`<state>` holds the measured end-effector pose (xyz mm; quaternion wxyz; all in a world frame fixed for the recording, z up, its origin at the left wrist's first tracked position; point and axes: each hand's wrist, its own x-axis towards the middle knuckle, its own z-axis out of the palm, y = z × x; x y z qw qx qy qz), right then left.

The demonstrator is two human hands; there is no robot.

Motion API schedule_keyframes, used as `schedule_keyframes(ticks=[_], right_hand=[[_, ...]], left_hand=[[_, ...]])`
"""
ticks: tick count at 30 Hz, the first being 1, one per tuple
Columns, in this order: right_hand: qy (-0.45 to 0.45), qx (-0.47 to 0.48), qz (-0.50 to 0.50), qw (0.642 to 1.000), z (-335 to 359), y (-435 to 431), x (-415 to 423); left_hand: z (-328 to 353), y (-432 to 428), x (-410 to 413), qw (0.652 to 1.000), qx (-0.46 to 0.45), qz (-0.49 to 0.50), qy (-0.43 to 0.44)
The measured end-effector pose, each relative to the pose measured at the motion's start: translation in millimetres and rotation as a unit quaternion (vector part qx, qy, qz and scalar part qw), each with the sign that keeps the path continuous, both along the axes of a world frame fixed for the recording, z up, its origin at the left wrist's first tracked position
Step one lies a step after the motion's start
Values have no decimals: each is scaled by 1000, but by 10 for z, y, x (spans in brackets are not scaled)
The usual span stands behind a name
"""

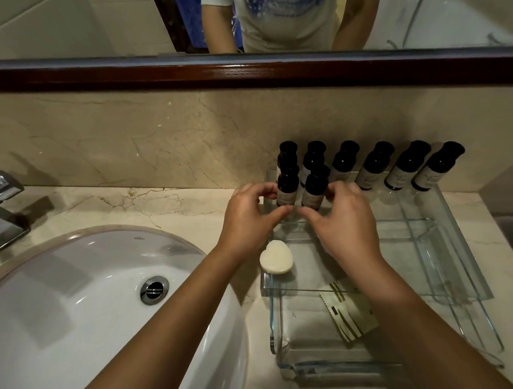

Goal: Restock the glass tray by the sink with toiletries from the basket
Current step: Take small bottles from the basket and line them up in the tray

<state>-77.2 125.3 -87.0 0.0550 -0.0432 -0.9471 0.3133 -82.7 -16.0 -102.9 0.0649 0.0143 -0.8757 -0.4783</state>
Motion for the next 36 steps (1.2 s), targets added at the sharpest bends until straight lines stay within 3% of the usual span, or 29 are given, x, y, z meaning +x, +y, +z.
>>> schedule_keyframes(ticks=[36], right_hand=[[-16,36,17,999,36,6,-48]], left_hand=[[25,-43,-25,1000,-23,-17,4]])
